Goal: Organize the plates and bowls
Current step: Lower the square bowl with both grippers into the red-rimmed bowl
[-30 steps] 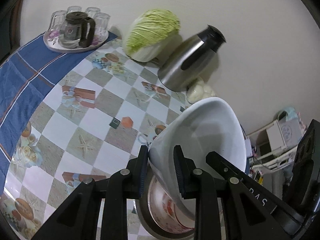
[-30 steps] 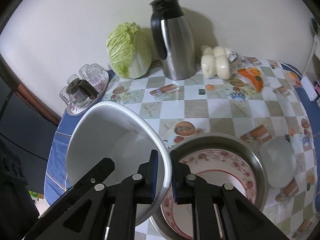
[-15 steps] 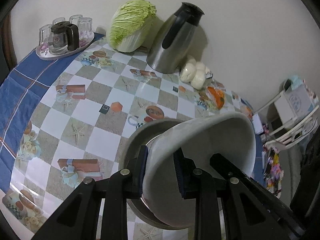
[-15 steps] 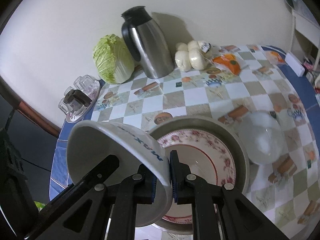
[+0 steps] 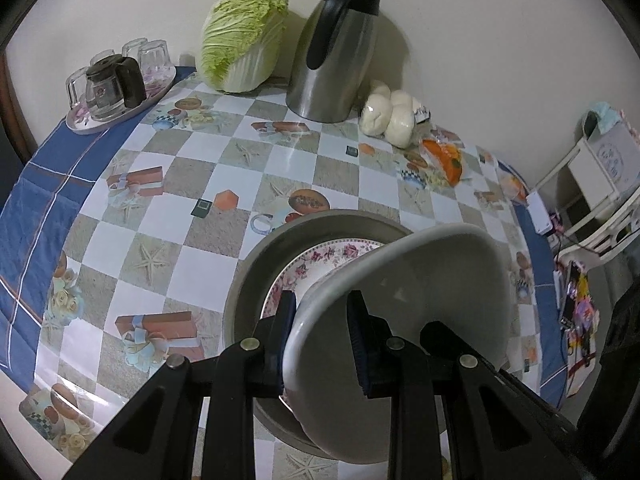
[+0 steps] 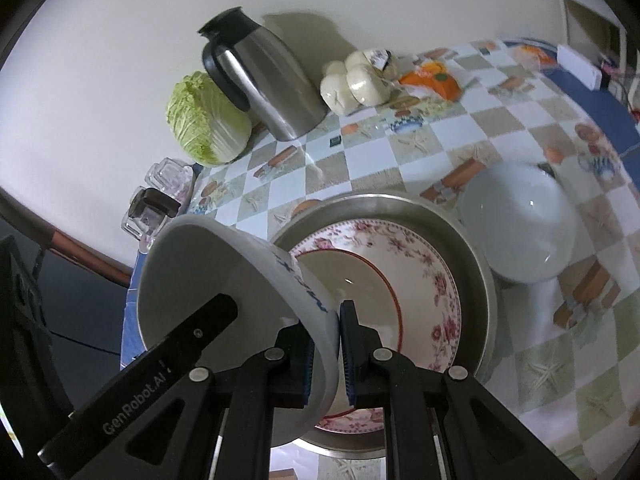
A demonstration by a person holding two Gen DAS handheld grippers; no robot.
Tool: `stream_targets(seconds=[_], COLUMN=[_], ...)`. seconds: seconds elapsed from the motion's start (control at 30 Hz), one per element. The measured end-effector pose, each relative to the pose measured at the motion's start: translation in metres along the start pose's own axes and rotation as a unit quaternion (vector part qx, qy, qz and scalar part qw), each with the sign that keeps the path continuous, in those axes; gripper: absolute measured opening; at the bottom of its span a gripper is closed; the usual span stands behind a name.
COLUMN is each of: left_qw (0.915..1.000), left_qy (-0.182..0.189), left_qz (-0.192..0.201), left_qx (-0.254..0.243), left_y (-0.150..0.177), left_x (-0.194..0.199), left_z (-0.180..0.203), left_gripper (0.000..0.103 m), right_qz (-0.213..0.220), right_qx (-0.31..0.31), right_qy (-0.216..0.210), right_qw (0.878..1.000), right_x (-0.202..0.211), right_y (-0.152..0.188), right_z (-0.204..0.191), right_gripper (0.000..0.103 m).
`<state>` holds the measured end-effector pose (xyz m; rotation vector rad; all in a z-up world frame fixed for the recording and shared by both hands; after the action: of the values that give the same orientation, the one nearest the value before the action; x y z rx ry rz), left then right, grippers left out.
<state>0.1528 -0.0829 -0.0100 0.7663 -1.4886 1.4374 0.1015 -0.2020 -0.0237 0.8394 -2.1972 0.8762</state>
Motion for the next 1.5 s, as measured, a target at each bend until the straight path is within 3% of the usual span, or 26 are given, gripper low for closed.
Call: stream_targets(seconds=[0.57,1.03,1.27,1.5], left_qw=[0.9996,0.9992,0.999,0.9989], left_qy=[0.002,-0.028,-0.027,-0.031], left_qz=[-0.023,-0.028,-0.035,-0.032], left_qx=[-0.016,-0.008,0.0,0.011], left_y=[0.01,0.012,0.012,0.009], left_x=[-0.009,-0.018,-0.023,-0.023], left_z=[0.021,0.011,0.007,0.0], left_gripper=[0.027,0.027,0.027,0.027], right_qz=[-0.022,-0.044,-0.038,-0.024], right_qx=[-0.033,-0.023,-0.022,-0.014], right_qy=[-0.026,-0.035,-0.039,-0.042], right_qw=[0.999,0.998,0.998,0.999], right_x=[0.009,0.0,0.0,0.007], right_y=[0.003,0.007,0.003,-0.002], right_z=[0.028,0.026,0.026,0.023], right_gripper=[0.016,0.021,0.022,0.029])
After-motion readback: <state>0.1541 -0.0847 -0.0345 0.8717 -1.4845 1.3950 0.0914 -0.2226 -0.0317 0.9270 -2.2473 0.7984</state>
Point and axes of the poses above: each gripper's, at about its wrist camera, not at the fingertips, and x roughly against the way its jaws point, z to its right, y to its underside, the point moved 7 cm from there along -x, roughly the way its jaws point, and after that the axes turned 9 degrees about -y, right-handed, at the moved point
